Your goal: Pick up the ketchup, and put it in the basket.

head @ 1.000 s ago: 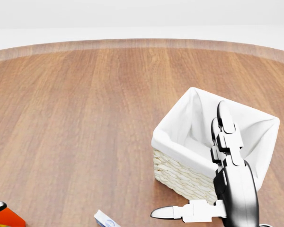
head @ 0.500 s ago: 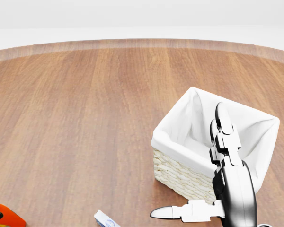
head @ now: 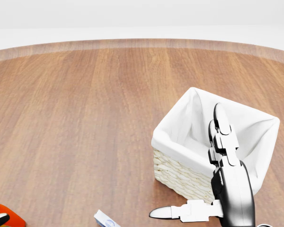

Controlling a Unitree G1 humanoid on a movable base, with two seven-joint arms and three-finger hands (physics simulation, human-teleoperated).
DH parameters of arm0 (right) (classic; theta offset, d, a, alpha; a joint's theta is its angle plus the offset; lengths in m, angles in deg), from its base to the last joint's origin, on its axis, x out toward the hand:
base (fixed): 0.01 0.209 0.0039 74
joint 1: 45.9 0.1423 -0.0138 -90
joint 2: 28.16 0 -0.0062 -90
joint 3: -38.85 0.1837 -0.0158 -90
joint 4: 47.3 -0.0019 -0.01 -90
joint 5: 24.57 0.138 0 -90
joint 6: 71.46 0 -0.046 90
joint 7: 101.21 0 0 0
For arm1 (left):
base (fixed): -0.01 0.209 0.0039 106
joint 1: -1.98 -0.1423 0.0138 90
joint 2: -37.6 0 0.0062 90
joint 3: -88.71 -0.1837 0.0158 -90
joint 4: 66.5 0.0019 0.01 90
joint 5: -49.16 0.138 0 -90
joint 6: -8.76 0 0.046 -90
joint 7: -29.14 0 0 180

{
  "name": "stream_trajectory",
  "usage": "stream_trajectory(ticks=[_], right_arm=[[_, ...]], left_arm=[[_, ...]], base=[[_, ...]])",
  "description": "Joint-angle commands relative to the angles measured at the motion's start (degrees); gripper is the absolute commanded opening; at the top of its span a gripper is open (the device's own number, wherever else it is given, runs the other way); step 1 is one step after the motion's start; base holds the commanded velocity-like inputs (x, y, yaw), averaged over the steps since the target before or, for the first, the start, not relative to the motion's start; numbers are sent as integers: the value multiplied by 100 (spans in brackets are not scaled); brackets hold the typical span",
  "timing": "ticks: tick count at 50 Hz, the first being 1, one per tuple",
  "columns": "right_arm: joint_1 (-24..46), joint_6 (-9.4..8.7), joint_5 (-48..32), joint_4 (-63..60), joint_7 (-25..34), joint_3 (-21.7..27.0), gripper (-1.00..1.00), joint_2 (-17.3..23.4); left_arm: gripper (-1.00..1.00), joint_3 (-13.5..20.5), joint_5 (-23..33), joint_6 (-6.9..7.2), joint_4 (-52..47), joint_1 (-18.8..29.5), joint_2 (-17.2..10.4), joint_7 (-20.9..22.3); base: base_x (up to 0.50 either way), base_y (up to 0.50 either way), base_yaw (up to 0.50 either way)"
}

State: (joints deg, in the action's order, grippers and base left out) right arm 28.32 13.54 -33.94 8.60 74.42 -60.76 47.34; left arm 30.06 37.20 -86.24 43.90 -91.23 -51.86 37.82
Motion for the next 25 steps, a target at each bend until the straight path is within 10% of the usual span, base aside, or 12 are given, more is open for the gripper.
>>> stream_trajectory(ticks=[1,25], right_arm=[[-3,0,-12,12,-12,-22,100,6],[-2,0,-27,12,-23,-59,100,13]], left_arm=[[100,-324,-138,0,1266,394,-325,-177],[100,-831,-513,0,2945,1003,-715,-268]], base=[[0,0,0],[0,0,0]])
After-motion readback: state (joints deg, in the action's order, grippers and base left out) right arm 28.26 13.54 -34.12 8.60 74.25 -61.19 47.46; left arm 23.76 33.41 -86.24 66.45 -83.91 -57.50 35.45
